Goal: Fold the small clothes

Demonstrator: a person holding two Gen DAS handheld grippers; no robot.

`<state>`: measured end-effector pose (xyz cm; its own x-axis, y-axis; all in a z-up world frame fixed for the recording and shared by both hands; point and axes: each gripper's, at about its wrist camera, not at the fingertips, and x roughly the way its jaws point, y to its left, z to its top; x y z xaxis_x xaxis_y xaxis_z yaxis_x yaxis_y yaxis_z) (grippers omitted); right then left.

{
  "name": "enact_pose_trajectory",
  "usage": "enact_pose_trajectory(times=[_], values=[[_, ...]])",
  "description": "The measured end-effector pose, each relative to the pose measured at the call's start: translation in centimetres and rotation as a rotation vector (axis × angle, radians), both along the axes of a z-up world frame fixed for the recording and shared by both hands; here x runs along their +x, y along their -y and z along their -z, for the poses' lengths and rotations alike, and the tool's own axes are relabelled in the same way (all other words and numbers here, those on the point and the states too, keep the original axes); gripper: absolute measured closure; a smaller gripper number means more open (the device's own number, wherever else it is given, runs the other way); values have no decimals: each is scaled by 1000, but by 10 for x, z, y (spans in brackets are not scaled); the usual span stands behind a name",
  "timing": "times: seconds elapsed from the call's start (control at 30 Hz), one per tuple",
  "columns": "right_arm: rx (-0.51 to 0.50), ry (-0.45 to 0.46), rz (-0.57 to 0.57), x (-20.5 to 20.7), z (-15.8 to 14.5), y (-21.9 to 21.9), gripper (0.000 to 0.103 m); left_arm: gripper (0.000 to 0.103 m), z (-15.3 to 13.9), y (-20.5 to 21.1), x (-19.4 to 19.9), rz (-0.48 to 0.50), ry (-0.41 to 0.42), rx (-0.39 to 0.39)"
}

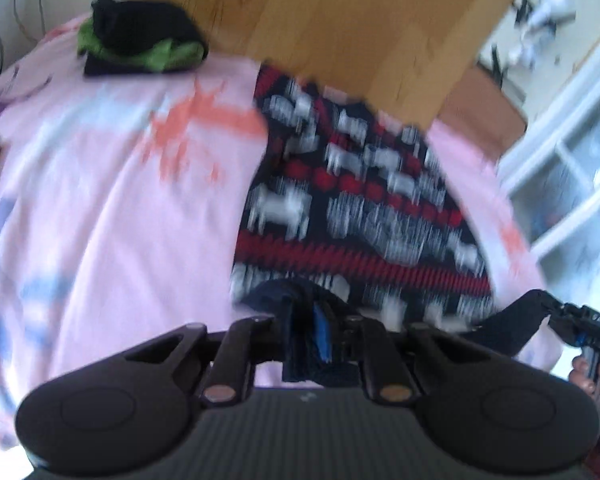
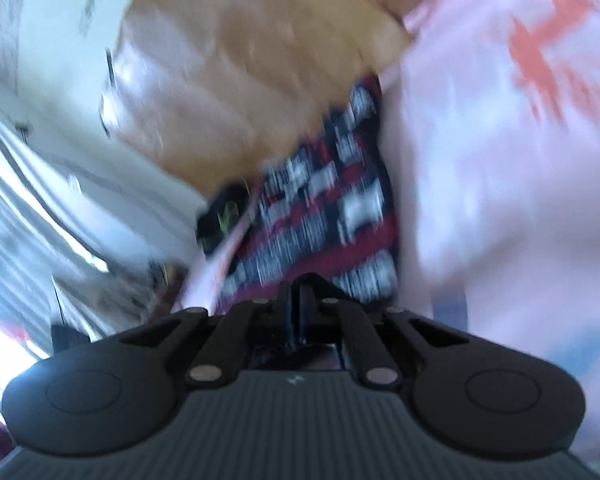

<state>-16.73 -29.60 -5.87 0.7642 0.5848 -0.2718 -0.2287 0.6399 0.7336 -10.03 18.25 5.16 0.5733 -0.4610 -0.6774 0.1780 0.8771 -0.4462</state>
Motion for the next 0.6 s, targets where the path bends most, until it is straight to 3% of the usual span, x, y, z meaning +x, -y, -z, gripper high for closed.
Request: enact_pose_trajectory(times=[0.13,0.17,0.2,0.23,0.3,0.33,0.37,0.43,0.5,0.6], values=[[-16,73,98,60,-26,1,97,90,-20,15,71,-66,62,7],[-34,79,139,78,-28,1,97,86,-16,13,91,-100,70,26],[-48,76,194,96,-28,1,97,74,-10,13,111,-147,81,54],[-70,76,251,114,-27,-3,92,60,-2,15,128,-206,83,102],[-220,48,361,144,-22,-12,76,59,11,18,145,-278,21,159],[-253,-3,391,149,-18,-11,65,56,17,15,144,-261,-1,117],[-224,-37,392,147,-12,-9,62,51,22,13,138,-222,1,68],[-125,-17,321,132,-1,-1,56,24,30,13,126,-209,10,63],[-121,-37,309,117,6,1,49,16,36,14,114,-200,22,52],[-117,-71,286,101,17,2,45,19,44,20,111,-154,-12,48]])
